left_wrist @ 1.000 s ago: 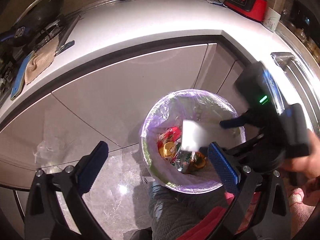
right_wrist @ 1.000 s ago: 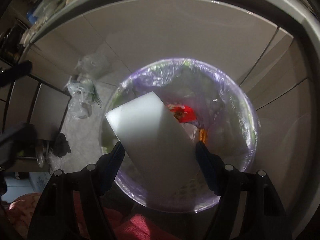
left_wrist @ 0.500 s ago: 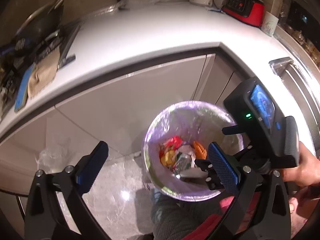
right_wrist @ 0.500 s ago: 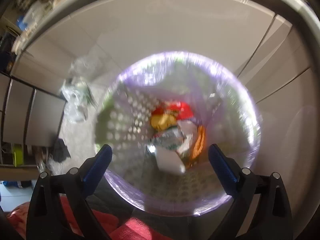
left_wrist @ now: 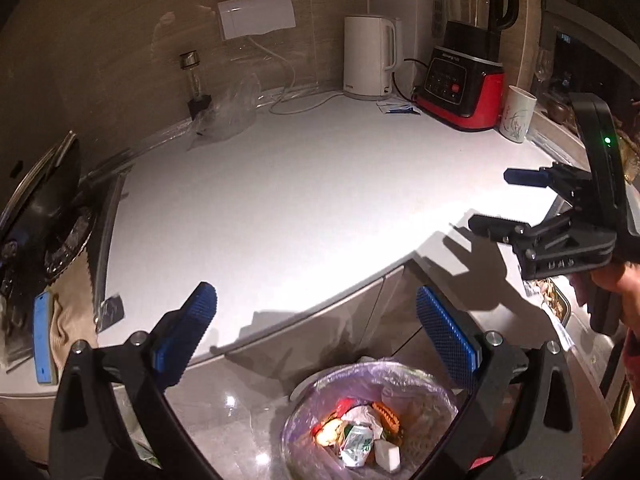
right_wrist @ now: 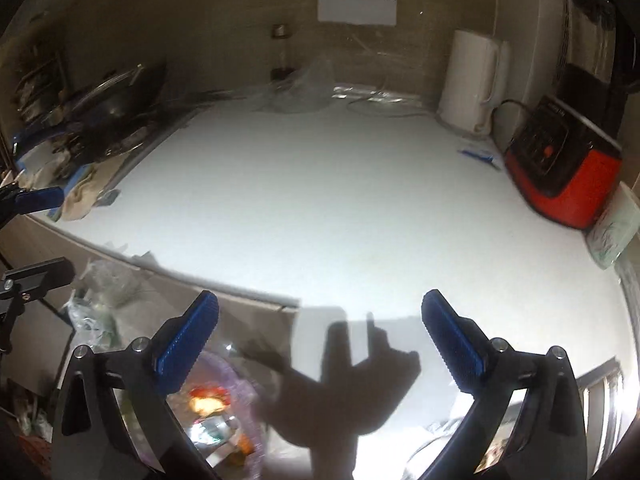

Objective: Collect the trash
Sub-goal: 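Move both open tools back over the counter toward the kettle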

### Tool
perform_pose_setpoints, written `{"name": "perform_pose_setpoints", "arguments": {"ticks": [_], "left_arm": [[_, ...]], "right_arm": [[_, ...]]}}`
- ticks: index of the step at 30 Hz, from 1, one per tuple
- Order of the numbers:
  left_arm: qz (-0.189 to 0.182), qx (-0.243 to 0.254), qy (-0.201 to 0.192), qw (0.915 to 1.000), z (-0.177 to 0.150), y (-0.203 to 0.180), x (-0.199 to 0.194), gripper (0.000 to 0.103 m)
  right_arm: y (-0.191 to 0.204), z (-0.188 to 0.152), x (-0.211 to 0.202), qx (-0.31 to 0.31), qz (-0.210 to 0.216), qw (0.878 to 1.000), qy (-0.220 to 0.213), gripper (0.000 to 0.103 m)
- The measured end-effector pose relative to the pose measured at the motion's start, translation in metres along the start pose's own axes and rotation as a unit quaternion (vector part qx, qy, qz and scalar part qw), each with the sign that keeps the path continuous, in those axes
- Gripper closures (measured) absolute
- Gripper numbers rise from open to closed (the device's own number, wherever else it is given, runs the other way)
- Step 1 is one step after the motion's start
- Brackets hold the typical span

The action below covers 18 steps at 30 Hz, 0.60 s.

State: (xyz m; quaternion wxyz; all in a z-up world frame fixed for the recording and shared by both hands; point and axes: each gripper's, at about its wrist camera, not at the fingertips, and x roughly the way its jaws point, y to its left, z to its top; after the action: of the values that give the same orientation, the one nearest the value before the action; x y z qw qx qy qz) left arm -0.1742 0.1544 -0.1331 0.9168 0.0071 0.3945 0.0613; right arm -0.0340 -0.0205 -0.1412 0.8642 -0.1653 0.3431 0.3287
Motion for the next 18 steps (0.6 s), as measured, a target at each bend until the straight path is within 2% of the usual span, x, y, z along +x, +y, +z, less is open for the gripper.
{"name": "perform_pose_setpoints", "arguments": {"ticks": [5, 10, 13, 18], "left_arm": [[-0.017, -0.018, 0.0, 0.9997, 0.039, -0.003, 0.04, 0.008], [-0.026, -0.035, 0.006, 0.999, 0.065, -0.001, 0.083, 0.008], [-0.037, -0.036, 0.011, 0.9986, 0.079, 0.002, 0.107, 0.008], [-0.042, -0.032, 0.012, 0.9985, 0.112, 0.009, 0.148, 0.008]], "right_arm": [[-0.078, 0.051, 0.078, -0.042, -0.048, 0.998, 0.003, 0.002], [-0.159, 0.095, 0.17, -0.015, -0.048, 0.998, 0.023, 0.002], [-0.191, 0.117, 0.21, -0.007, -0.054, 0.998, 0.033, 0.002], [-0.22, 0.134, 0.252, -0.006, -0.057, 0.997, 0.051, 0.002]]}}
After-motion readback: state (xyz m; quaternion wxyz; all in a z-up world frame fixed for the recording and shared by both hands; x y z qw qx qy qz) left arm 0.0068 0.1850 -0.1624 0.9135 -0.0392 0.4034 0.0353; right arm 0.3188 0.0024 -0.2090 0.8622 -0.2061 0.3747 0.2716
